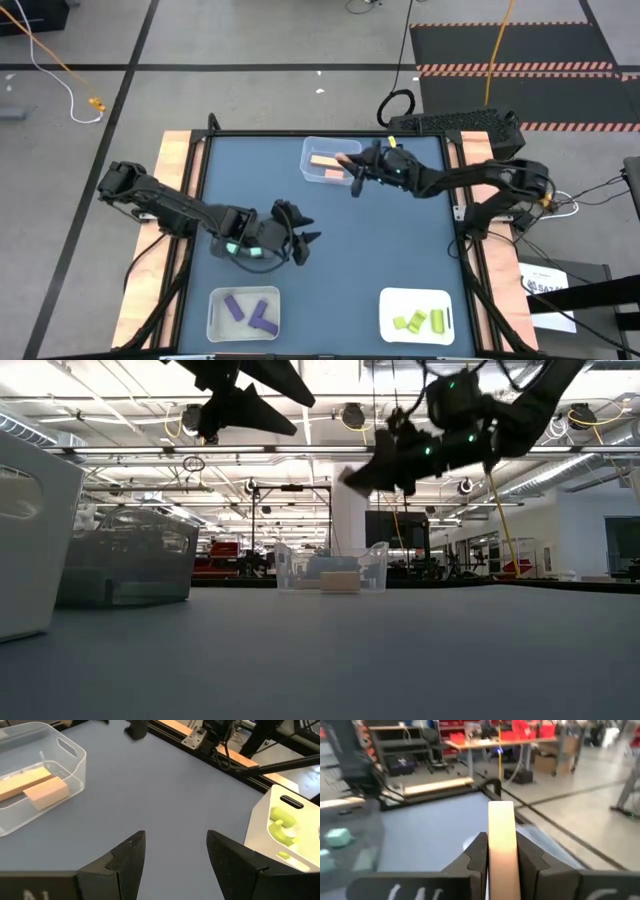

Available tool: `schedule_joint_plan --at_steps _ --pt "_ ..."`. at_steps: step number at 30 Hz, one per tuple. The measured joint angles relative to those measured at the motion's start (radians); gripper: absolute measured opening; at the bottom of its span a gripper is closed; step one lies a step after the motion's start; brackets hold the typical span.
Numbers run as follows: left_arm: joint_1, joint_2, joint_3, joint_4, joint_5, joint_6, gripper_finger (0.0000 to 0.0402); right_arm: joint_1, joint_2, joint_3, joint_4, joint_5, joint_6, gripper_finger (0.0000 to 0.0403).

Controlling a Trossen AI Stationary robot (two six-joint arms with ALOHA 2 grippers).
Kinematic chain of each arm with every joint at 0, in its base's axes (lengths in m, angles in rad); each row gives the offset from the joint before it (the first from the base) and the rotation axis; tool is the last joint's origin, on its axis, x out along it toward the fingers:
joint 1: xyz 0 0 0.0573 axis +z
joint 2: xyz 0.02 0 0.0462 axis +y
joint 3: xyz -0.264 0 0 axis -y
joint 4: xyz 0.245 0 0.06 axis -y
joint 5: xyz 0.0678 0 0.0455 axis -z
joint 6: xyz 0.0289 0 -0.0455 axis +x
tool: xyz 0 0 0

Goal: Sort & place blocks by color
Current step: Put the orange blocks into the transparent bin

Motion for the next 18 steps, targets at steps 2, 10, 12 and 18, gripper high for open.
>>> schedule_joint_plan --at_steps 2,10,12,18 --pt "0.006 0.000 0.000 0.000 0.000 0.000 0.0212 -0.019 0.047 0.006 0.012 0.000 0.023 0.0045" --pt "0.021 0.000 0.000 -0.001 0.000 0.005 0.0212 -0.072 0.188 0.052 0.060 0.000 0.037 0.0045" --pt "0.022 0.000 0.000 -0.003 0.000 0.007 0.0212 -0.084 0.207 0.062 0.059 0.000 0.022 0.0049" --pt "0.022 0.000 0.000 -0.003 0.001 0.007 0.0212 -0.105 0.232 0.074 0.059 -0.002 0.013 0.0110"
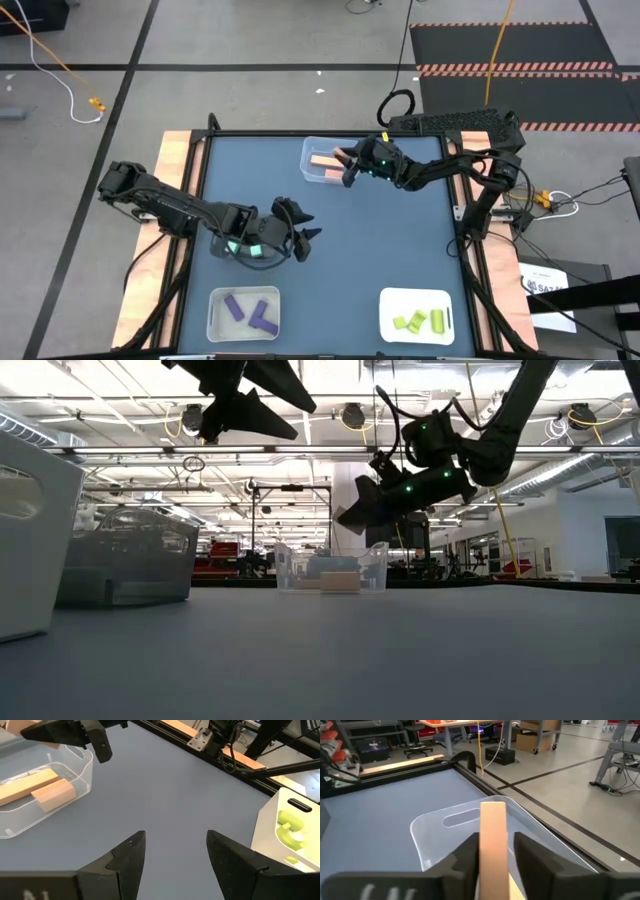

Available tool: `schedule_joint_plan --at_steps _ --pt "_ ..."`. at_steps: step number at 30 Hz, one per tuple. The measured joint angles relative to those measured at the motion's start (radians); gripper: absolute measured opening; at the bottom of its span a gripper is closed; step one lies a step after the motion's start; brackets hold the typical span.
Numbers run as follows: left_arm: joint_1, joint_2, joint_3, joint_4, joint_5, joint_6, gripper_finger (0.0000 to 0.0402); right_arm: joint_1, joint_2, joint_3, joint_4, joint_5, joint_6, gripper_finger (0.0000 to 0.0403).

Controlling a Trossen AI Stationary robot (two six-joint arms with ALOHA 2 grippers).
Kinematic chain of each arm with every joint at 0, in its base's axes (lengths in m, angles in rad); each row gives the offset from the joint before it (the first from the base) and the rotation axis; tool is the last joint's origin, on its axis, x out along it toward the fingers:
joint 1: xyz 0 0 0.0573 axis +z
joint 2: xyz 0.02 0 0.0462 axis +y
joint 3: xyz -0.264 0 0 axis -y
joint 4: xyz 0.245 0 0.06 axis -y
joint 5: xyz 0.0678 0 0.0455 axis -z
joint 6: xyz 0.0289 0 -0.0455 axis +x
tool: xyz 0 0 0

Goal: Sort & place blocks by color
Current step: Put the orange blocks into the transparent bin, then return to Home Position

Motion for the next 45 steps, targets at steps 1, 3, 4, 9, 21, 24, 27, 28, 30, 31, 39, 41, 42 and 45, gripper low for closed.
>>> schedule_joint_plan --at_steps 1,3,4,9,21,24,27,28,30,31,39,41,42,45 --pt "0.000 0.000 0.000 0.000 0.000 0.000 0.0212 0.000 0.000 0.000 0.000 0.000 0.000 0.0123" --pt "0.000 0.000 0.000 0.000 0.000 0.000 0.0212 0.000 -0.005 0.000 -0.002 -0.003 -0.001 0.0149" --pt "0.000 0.000 0.000 0.000 0.000 0.000 0.0212 0.000 -0.011 0.000 -0.006 -0.003 -0.001 0.0161" --pt "0.000 0.000 0.000 0.000 0.000 0.000 0.0212 0.009 -0.046 -0.001 -0.019 -0.005 -0.033 0.0212" --pt "0.020 0.000 0.000 0.002 0.001 0.068 0.0212 0.005 -0.098 -0.001 -0.054 0.001 -0.105 0.0271" --pt "0.036 0.000 0.000 0.003 0.001 0.096 0.0212 0.001 -0.107 -0.001 -0.052 -0.005 -0.067 0.0269" --pt "0.056 -0.002 0.000 0.002 0.003 0.128 0.0212 0.020 -0.155 -0.002 -0.060 -0.004 -0.046 0.0266" --pt "0.063 -0.010 0.000 -0.003 0.011 0.143 0.0212 0.029 -0.181 -0.002 -0.089 -0.005 -0.047 0.0266" --pt "0.082 -0.039 -0.001 -0.031 0.040 0.173 0.0212 0.050 -0.233 -0.001 -0.164 -0.007 -0.051 0.0267" --pt "0.092 -0.060 -0.001 -0.049 0.057 0.181 0.0212 0.061 -0.265 -0.001 -0.218 -0.007 -0.053 0.0267" --pt "0.143 -0.265 -0.001 -0.327 0.059 0.184 0.0212 0.137 -0.471 -0.009 -0.592 -0.007 -0.058 0.0267" --pt "0.145 -0.312 -0.001 -0.382 0.053 0.185 0.0212 0.153 -0.503 -0.039 -0.601 -0.006 -0.069 0.0267" --pt "0.145 -0.337 -0.001 -0.413 0.044 0.185 0.0212 0.160 -0.517 -0.060 -0.595 -0.005 -0.074 0.0267" --pt "0.137 -0.407 0.000 -0.487 -0.007 0.175 0.0212 0.167 -0.554 -0.141 -0.545 -0.004 -0.082 0.0267"
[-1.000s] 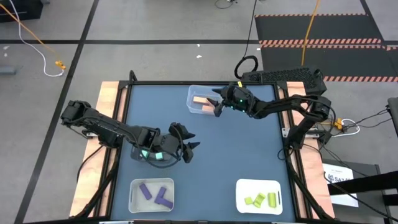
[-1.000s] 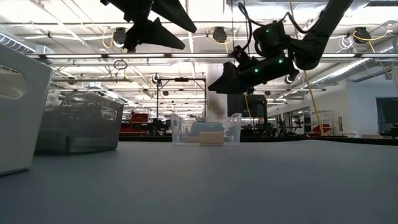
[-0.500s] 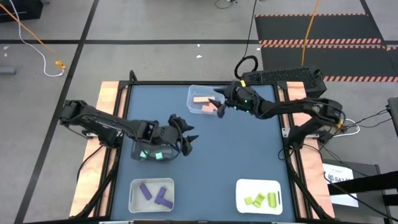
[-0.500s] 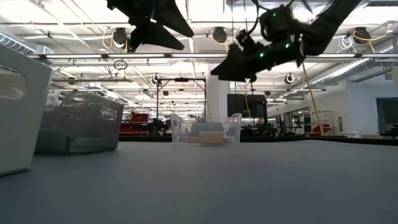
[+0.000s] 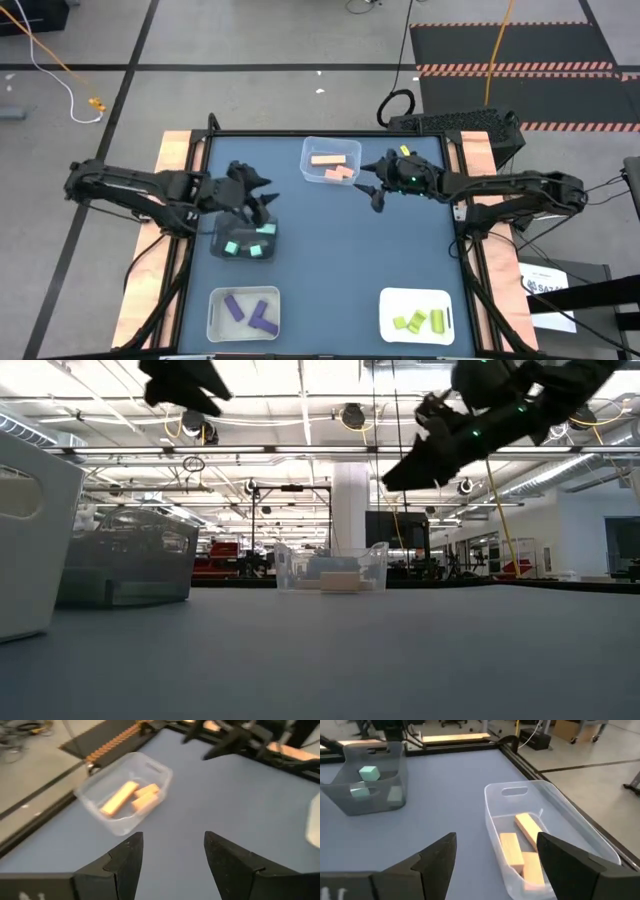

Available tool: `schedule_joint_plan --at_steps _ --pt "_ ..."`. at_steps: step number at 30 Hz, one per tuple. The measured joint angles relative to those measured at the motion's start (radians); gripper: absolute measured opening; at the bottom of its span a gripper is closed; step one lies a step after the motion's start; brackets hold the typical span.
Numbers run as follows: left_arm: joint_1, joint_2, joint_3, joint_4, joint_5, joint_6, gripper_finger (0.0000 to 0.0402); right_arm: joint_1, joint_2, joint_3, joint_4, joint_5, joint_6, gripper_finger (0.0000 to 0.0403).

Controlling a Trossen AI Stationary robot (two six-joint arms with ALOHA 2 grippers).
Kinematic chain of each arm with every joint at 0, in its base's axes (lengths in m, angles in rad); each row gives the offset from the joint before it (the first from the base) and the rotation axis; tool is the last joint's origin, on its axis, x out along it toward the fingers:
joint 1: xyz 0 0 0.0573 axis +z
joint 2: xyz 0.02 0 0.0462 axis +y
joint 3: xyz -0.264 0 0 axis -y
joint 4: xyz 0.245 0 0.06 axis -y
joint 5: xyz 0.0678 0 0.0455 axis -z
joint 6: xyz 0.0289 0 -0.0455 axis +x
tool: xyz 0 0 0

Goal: Sort & place blocks by color
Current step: Return to Home Position

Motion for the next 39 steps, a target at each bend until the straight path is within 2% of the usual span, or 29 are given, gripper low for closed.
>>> schedule_joint_plan --at_steps 7,13,17,22,24,26,30,32,35,37,39 --pt "-0.020 -0.134 0.000 -0.209 -0.138 -0.163 0.0212 -0.020 -0.079 -0.191 0.286 0.008 0.004 0.0267" --pt "-0.054 -0.216 -0.004 -0.525 -0.269 -0.478 0.0212 -0.058 -0.111 -0.309 0.483 0.030 -0.058 0.0267" --pt "-0.088 -0.268 -0.070 -0.566 -0.338 -0.566 0.0212 -0.106 -0.112 -0.336 0.509 0.085 -0.069 0.0267" --pt "-0.128 -0.350 -0.255 -0.538 -0.353 -0.704 0.0212 -0.165 -0.112 -0.355 0.510 0.083 -0.012 0.0267" --pt "-0.142 -0.385 -0.346 -0.452 -0.360 -0.723 0.0212 -0.181 -0.112 -0.367 0.509 0.082 -0.004 0.0267" --pt "-0.153 -0.417 -0.435 -0.313 -0.372 -0.678 0.0212 -0.192 -0.112 -0.378 0.508 0.081 0.007 0.0267" --pt "-0.160 -0.462 -0.589 0.086 -0.363 -0.392 0.0212 -0.206 -0.112 -0.391 0.508 0.080 0.046 0.0267" --pt "-0.160 -0.476 -0.653 0.294 -0.286 -0.218 0.0212 -0.207 -0.112 -0.391 0.509 0.080 0.060 0.0267" --pt "-0.160 -0.481 -0.746 0.614 -0.076 0.050 0.0212 -0.207 -0.112 -0.391 0.508 0.080 0.062 0.0267" --pt "-0.160 -0.476 -0.800 0.791 0.041 0.184 0.0212 -0.207 -0.112 -0.391 0.507 0.080 0.062 0.0267" --pt "-0.160 -0.476 -0.844 0.920 0.096 0.277 0.0212 -0.207 -0.112 -0.391 0.501 0.080 0.062 0.0267"
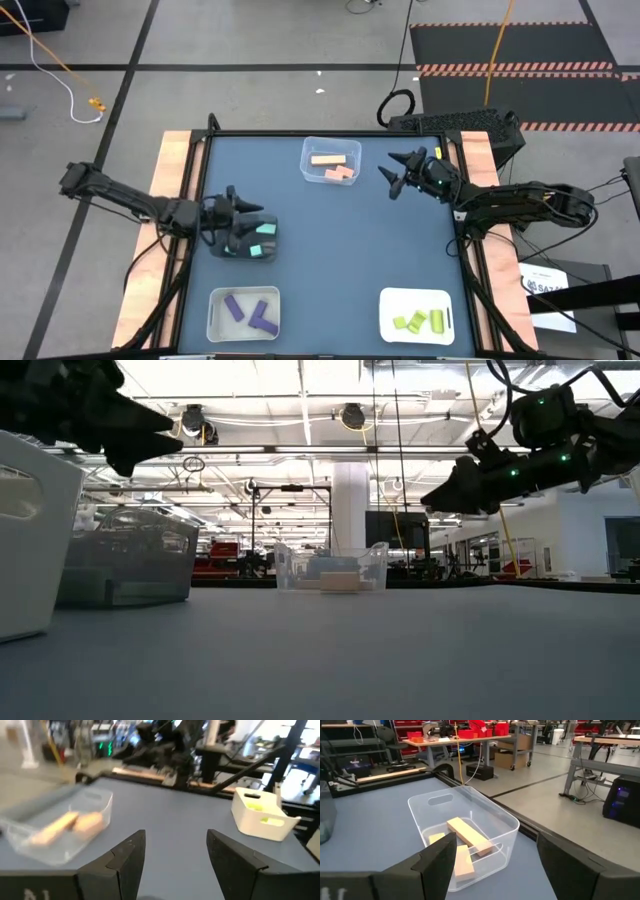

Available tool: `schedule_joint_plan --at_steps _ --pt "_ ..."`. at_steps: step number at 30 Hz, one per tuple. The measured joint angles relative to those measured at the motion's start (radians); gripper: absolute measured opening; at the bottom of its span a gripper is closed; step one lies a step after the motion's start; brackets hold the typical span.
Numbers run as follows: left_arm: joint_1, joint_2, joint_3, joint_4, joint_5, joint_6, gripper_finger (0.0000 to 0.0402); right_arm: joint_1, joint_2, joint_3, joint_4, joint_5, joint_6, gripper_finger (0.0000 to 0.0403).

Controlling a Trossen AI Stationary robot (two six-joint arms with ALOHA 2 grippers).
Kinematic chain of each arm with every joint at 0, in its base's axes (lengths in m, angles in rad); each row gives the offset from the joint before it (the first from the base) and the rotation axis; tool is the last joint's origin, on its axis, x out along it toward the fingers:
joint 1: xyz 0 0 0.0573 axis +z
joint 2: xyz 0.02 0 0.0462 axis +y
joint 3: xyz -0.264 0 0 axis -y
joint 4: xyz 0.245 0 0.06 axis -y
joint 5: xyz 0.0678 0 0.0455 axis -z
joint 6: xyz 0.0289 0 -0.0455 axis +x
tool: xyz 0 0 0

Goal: Sort & place blocks by color
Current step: Return to Home Position

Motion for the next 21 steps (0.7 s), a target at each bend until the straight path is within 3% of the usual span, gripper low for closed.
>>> schedule_joint_plan --at_steps 4,21 --pt "0.008 0.000 -0.061 0.096 0.022 0.080 0.0212 0.000 0.000 0.000 -0.028 0.000 0.000 0.0267" --pt "0.037 0.001 -0.150 0.107 0.061 0.023 0.0212 0.000 0.000 0.000 -0.030 0.000 0.000 0.0267"
